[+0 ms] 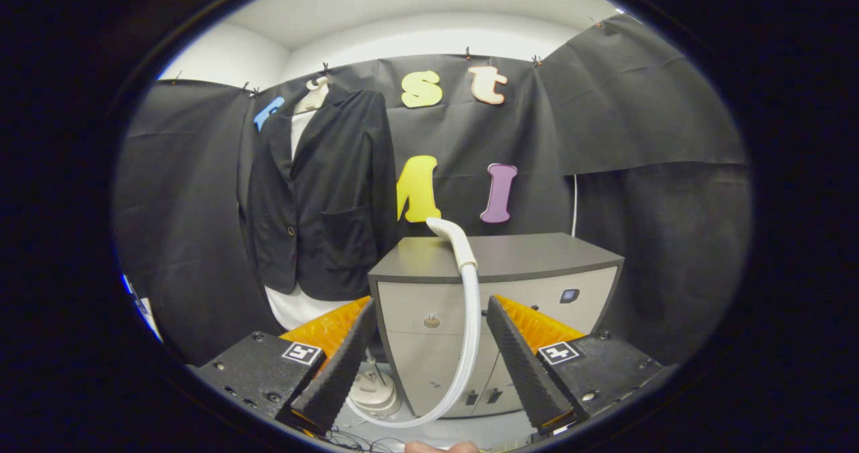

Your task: Iron the clothes twice with a garment steamer, once on the left side and once on the right side.

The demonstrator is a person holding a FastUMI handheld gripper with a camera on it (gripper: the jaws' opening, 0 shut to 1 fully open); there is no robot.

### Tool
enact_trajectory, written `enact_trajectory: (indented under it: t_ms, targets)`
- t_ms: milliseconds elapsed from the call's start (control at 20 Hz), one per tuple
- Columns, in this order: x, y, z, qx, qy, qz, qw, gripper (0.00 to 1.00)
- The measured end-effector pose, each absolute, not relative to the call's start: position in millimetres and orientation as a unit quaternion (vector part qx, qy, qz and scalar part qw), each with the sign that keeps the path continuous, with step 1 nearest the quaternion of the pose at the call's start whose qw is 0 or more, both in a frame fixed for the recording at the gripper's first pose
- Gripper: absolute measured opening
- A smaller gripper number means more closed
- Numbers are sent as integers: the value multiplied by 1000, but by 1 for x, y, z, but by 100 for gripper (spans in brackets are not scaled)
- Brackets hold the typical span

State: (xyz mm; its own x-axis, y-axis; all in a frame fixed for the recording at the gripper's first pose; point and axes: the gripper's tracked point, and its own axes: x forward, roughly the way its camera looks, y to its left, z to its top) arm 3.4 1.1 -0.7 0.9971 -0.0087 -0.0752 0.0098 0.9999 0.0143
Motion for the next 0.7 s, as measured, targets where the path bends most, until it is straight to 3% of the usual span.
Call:
enact_trajectory:
  t_ms: [450, 700]
  targets:
    - [65, 4, 44, 39, 123, -9, 992, 100]
    - [110, -5, 70, 33, 140, 26, 989, 100]
